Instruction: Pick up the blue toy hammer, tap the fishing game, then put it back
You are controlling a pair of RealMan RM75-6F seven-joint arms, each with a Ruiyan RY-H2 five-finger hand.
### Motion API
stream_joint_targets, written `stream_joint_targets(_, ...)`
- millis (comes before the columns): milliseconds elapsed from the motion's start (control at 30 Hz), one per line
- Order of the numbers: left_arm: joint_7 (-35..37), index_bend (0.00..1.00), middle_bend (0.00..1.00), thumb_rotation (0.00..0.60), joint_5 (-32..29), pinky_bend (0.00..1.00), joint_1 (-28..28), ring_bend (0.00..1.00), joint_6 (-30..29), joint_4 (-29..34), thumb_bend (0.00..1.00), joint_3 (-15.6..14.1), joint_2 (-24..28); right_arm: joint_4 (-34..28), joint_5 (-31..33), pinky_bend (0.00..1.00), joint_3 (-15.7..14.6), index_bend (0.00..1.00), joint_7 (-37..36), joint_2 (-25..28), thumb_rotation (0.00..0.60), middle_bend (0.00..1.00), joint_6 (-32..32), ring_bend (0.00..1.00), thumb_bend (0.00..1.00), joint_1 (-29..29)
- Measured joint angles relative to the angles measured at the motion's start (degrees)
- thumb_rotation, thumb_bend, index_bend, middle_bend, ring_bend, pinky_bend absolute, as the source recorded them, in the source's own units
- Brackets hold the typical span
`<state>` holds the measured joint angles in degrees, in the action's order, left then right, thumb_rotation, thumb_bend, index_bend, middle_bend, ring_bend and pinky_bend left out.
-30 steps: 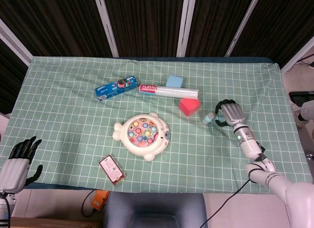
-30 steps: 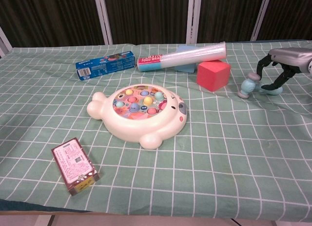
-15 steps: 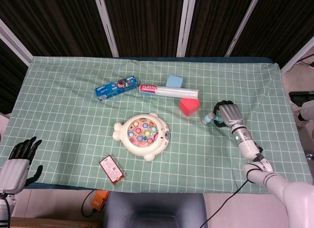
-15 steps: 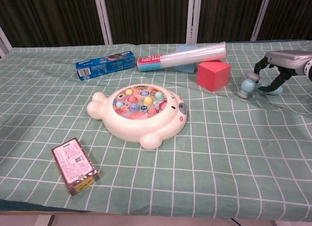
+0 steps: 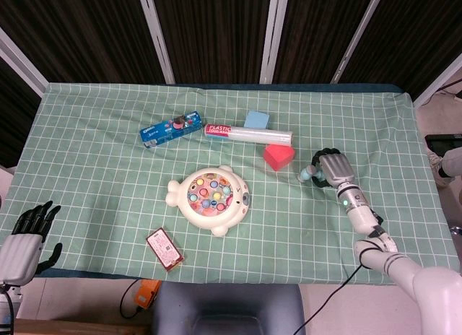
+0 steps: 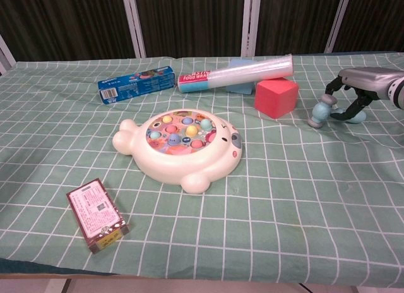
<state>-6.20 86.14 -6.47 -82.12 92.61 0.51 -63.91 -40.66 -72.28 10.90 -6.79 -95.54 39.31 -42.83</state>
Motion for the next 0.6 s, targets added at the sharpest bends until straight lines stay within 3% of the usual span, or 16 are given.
stream_joint_targets(600, 0.4, 0.00, 0.00, 0.600, 0.2, 0.10, 0.2, 0.00, -0.4, 0.0, 0.42, 0.0, 0.2, -0.2, 0.9, 0.31, 0.3, 0.63, 1.1, -0.2, 0.600, 0.39, -0.6, 0.22, 0.51, -0.3)
